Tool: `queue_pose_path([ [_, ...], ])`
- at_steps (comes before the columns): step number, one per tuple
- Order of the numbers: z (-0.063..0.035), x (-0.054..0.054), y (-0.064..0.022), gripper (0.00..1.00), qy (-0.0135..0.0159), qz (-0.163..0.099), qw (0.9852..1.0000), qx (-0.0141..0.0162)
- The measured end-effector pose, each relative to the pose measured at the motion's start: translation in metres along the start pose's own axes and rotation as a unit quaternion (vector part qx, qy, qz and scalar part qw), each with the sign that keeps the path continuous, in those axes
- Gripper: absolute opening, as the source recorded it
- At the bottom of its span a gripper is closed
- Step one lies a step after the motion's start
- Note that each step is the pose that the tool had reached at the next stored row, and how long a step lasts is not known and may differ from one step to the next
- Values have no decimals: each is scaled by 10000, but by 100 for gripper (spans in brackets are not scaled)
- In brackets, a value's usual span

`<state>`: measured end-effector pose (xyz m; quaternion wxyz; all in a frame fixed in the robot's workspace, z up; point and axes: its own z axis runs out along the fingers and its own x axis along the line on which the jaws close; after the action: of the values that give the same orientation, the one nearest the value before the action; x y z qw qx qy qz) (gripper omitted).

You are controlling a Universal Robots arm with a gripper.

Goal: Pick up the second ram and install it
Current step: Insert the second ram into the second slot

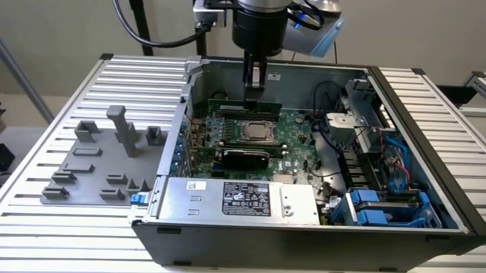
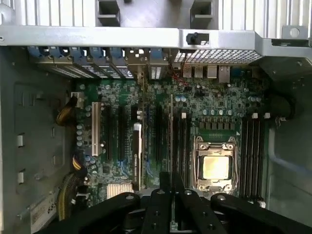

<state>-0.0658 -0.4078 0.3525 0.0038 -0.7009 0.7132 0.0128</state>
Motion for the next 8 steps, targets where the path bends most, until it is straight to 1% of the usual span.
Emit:
queue_pose_path([
  [4, 75, -136, -101, 0, 0, 0, 10000, 0],
  [8, 149, -252, -181, 0, 0, 0, 10000, 0],
])
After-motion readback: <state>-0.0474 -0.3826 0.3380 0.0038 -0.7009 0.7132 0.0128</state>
